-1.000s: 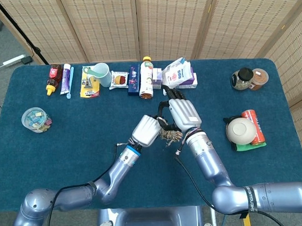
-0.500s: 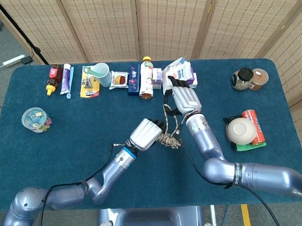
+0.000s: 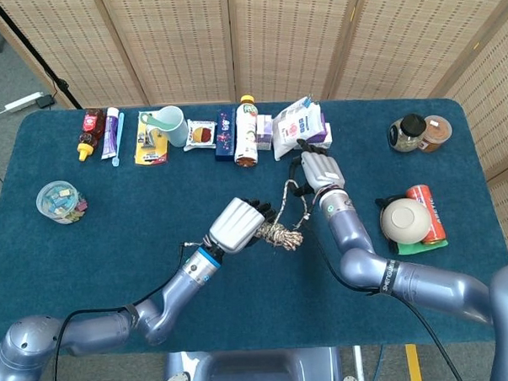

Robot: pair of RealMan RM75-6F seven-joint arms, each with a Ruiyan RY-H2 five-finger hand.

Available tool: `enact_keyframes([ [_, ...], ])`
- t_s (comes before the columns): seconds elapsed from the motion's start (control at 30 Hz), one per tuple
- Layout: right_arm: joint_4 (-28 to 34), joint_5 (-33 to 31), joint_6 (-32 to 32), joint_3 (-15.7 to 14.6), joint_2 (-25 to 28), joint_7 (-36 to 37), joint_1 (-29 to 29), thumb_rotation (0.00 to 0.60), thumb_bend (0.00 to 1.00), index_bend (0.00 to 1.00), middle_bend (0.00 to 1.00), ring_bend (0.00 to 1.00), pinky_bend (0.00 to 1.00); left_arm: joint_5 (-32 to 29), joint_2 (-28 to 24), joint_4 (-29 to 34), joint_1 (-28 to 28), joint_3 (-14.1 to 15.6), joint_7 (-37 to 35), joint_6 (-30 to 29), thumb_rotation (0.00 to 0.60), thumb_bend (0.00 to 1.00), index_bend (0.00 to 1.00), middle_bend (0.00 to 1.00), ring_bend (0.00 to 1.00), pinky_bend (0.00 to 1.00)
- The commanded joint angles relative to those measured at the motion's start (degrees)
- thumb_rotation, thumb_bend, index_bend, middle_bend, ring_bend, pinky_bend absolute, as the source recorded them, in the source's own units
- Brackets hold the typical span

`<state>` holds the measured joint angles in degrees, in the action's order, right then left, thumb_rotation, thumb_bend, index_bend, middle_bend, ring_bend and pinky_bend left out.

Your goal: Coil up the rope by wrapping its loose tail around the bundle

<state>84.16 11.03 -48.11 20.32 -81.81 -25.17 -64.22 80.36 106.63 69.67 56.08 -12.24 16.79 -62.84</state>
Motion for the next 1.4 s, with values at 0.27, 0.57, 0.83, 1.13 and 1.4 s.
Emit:
enact_keyframes([
  [0.27,2.7,1.9,1.5,-3.7,0.1,0.8,2.0,0.6,0.6,0.73,0.0,0.0,0.0,-2.7,0.3,2.3,-0.3,-2.9,0.5,-0.4,0.6,0.6,0.55,0.49,0.51,0.7],
  [0.57,7.4,5.0,1.3,-6.1,0.9,3.3,4.9,0.6,0.6,0.73,0.0,0.0,0.0,-4.3,1.4,3.0,-0.6,-4.4,3.7,-1.8,0.6,0.6,0.55,0.49,0.51,0.7],
  [0.83,17.7,15.0,-1.0,-7.6,3.6,9.0,10.9,0.6,0.6,0.59,0.0,0.0,0.0,-5.9,2.2,2.6,-0.5,-5.2,6.8,-1.9,0.6,0.6,0.55,0.49,0.51,0.7],
  [1.13,19.6,29.0,-7.1,-9.7,4.3,11.6,16.4,0.6,0.0,0.0,0.0,0.0,0.0,-5.2,-0.2,9.2,-2.4,-4.3,9.7,-4.3,0.6,0.6,0.55,0.49,0.51,0.7],
  [1.4,24.7,32.9,-13.6,-10.4,7.8,10.6,20.0,0.6,0.0,0.0,0.0,0.0,0.0,-4.4,-4.1,17.3,-4.7,-3.9,12.5,-7.0,0.6,0.6,0.55,0.49,0.51,0.7],
])
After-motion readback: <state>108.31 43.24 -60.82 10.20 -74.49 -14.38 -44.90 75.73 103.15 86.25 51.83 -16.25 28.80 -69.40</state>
